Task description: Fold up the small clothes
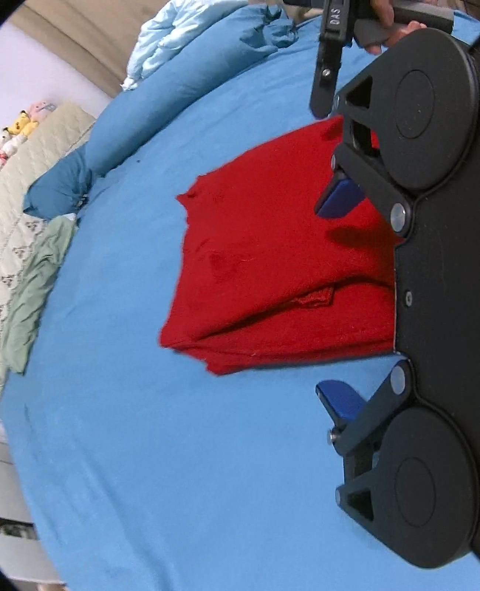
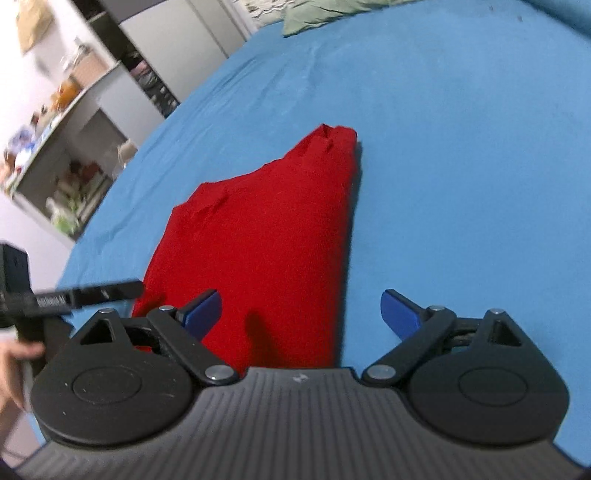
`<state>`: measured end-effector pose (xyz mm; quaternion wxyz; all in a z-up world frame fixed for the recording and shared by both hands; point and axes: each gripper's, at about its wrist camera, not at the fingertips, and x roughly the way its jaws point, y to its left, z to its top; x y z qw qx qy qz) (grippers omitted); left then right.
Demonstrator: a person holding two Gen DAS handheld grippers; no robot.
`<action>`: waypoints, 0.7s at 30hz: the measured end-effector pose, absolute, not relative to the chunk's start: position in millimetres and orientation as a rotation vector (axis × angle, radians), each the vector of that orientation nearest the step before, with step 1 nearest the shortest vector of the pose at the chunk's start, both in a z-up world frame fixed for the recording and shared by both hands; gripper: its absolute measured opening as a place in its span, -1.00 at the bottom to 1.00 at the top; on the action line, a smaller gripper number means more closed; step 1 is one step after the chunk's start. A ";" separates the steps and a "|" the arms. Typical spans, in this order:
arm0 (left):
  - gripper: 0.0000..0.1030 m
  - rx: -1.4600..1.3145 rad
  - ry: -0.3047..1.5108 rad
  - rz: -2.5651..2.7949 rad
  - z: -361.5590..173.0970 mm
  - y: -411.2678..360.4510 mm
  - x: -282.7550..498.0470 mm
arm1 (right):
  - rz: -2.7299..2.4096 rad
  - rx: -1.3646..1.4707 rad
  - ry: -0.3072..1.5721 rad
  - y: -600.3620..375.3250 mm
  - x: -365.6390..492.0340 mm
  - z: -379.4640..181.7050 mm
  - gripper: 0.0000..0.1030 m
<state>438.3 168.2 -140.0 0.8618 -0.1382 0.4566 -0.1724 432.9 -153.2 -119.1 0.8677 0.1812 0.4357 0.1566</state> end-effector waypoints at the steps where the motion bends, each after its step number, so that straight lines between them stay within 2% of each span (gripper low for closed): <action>1: 0.78 -0.284 0.963 -0.360 -142.4 164.5 440.0 | 0.329 0.401 0.915 -152.1 434.8 -125.9 1.00; 3: 0.76 -0.271 0.955 -0.353 -146.7 160.6 442.9 | 0.336 0.431 0.914 -149.0 440.5 -137.7 1.00; 4: 0.70 -0.276 0.945 -0.352 -147.5 159.4 442.7 | 0.336 0.434 0.912 -146.9 443.3 -141.1 0.85; 6: 0.39 -0.286 0.945 -0.357 -148.5 156.4 443.2 | 0.337 0.433 0.900 -141.8 448.4 -148.0 0.73; 8: -0.07 -0.301 0.950 -0.369 -146.9 153.6 442.6 | 0.341 0.424 0.888 -134.7 449.0 -149.6 0.51; 9: -0.17 -0.294 0.948 -0.361 -144.1 151.4 441.5 | 0.342 0.417 0.881 -130.7 448.2 -148.6 0.30; 10: -0.34 -0.287 0.945 -0.354 -141.3 149.2 440.7 | 0.338 0.402 0.870 -127.3 446.7 -145.9 -0.05; 13: -0.43 -0.251 0.911 -0.337 -122.9 137.3 430.5 | 0.344 0.400 0.835 -123.8 442.5 -130.8 -0.22; 21: -0.42 -0.138 0.776 -0.405 -48.3 89.4 335.8 | 0.400 0.425 0.744 -157.7 368.8 -54.5 -0.24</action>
